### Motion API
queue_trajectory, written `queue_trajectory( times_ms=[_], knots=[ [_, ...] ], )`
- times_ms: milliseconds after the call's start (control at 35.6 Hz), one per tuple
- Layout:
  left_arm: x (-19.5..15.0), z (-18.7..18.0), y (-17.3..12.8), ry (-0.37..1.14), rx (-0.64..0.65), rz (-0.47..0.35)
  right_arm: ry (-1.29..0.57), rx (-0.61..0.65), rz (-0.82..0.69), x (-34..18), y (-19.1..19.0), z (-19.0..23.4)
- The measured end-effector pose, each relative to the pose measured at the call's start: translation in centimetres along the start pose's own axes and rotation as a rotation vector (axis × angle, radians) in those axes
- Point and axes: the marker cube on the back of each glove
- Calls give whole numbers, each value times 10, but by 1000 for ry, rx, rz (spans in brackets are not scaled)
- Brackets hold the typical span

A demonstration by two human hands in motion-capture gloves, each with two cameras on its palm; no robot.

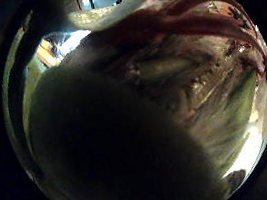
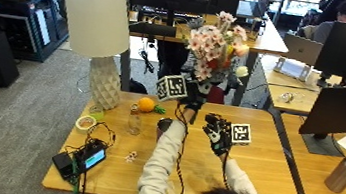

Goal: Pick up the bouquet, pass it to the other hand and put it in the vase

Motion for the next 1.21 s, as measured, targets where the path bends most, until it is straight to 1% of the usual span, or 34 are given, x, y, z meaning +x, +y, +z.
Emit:
queue_trajectory(
  times_ms=[84, 140, 196, 309, 393, 449, 533, 646, 702, 814, 870, 982, 1067, 1207],
  knots=[
    [1, -34, -23, -31, 70, -4, 82, -11, -3, -34, 3, -5],
    [-3, -48, -31, -37, 94, -19, 105, -2, 7, -38, 3, -7],
    [-8, -59, -36, -39, 110, -39, 79, 4, 31, -40, 3, -8],
    [-19, -77, -42, -49, 141, -69, 42, 3, 80, -44, 4, -8],
    [-32, -87, -45, -67, 160, -86, 71, 7, 105, -41, 4, -10],
    [-42, -94, -45, -77, 173, -93, 97, 14, 88, -37, 2, -12],
    [-63, -102, -42, -84, 186, -116, 66, 11, 31, -39, -1, -10],
    [-103, -107, -33, -92, 196, -172, 68, 0, 54, -37, 2, -10],
    [-113, -107, -30, -92, 199, -189, 76, 0, 71, -36, 3, -10],
    [-126, -106, -27, -86, 197, -206, 106, 14, 180, -29, 6, -12],
    [-130, -103, -26, -81, 191, -212, 106, 16, 174, -27, 6, -13],
    [-130, -100, -24, -91, 181, -213, 84, 9, 102, -27, 5, -14],
    [-129, -97, -25, -99, 180, -202, 44, 11, 117, -32, 6, -14],
    [-128, -90, -24, -116, 174, -191, 201, 29, 160, -12, 9, -28]
  ],
)
